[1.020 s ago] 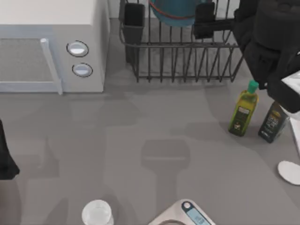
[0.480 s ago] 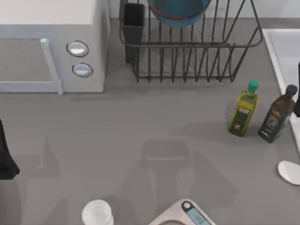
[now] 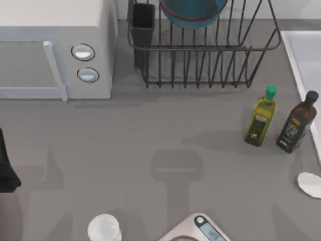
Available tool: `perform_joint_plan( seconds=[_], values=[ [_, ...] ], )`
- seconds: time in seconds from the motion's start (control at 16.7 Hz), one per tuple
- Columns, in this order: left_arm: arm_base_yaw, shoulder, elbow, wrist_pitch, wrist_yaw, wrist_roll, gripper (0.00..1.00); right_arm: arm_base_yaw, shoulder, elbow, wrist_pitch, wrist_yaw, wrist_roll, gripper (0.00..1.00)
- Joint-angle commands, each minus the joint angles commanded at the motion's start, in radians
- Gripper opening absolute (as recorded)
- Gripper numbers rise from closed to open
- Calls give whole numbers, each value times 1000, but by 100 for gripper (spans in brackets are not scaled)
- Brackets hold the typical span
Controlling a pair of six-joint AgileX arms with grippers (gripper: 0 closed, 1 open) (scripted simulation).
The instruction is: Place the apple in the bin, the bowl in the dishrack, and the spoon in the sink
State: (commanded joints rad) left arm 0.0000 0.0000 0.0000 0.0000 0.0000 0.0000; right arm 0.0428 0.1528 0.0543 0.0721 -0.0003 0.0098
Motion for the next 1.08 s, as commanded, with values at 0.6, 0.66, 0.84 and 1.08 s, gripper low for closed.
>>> perform_joint_plan(
  seconds=[0.6,0.66,0.84,1.08],
  values=[
    [0,0,0,0,0,0,100,-39,-149,-51,-70,1,-9,100],
    [0,0,0,0,0,0,100,-39,-149,-51,-71,1,-10,100],
    [0,0,0,0,0,0,100,-46,-85,-10,-125,1,-64,100],
    [0,0,0,0,0,0,100,-66,140,133,-297,2,-257,100]
  ],
)
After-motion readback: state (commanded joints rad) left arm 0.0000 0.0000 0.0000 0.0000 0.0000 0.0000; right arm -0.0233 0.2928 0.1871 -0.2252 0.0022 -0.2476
